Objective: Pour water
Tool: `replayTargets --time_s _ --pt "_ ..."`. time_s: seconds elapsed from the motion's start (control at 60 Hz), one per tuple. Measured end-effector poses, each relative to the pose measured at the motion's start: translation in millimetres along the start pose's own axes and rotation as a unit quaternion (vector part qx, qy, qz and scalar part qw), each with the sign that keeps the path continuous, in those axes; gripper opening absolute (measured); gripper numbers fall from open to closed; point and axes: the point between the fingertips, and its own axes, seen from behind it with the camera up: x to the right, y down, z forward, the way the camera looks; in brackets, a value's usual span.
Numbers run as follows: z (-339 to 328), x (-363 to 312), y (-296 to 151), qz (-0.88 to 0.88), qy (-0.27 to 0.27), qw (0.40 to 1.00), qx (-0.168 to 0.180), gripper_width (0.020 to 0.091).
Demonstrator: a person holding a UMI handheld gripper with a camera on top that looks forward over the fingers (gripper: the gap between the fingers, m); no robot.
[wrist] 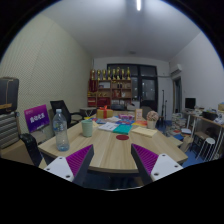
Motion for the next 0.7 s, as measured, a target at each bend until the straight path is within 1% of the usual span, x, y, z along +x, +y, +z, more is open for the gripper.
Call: replayTargets --time_s 0.017,0.117,0.2,0.267,0.417,0.633,0.7 --pt "-5.0 12.8 -9.3 -0.001 -0.001 1.0 0.0 0.0828" --pt "-3.7 9.4 -15.1 -0.011 -0.008 1.0 0.007 0.0828" --pt "-10.8 -1.1 -17.4 -0.016 -0.012 1.0 0.015 0.0832" --pt "-11.4 -13.6 -19.7 -0.017 -0.026 0.999 0.017 0.0832" --pt "-0.5 -70.4 -22.6 -0.026 -0.081 0.996 0.022 0.0832" --pt "41.3 -172.8 -37.6 -0.013 -0.147 0.988 0.031 0.0824" --pt "58.7 -198.1 -48.7 -0.021 -0.156 0.987 0.045 0.0838"
